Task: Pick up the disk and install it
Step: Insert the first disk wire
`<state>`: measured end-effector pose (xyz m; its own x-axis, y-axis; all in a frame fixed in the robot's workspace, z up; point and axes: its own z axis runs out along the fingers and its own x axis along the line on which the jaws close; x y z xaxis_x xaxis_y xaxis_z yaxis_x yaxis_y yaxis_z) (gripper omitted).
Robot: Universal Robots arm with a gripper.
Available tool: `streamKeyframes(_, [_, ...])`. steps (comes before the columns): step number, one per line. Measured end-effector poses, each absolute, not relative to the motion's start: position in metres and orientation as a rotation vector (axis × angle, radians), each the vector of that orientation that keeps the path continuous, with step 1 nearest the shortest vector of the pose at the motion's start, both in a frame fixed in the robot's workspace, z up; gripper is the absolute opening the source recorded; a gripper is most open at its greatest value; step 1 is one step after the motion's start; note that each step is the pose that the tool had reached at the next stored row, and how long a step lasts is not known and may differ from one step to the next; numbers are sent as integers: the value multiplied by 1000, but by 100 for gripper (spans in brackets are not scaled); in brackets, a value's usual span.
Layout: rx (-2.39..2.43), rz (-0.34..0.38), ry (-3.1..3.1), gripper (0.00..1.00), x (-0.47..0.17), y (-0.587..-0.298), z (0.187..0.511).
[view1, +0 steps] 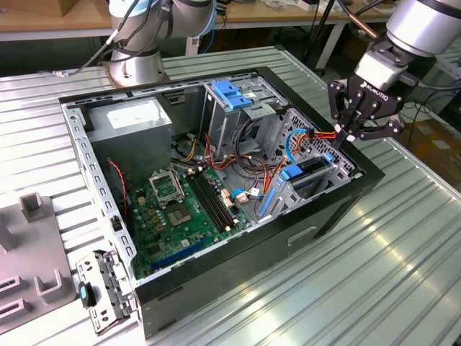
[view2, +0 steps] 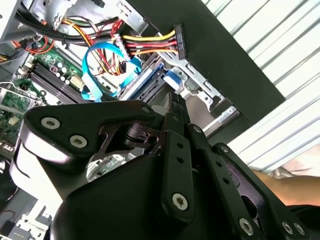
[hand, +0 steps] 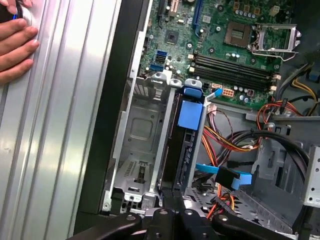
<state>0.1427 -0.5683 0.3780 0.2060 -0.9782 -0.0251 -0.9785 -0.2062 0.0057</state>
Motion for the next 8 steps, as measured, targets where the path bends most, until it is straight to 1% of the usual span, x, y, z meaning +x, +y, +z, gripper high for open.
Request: streamKeyframes(8, [-2456,36,1940,11,152,-557,378])
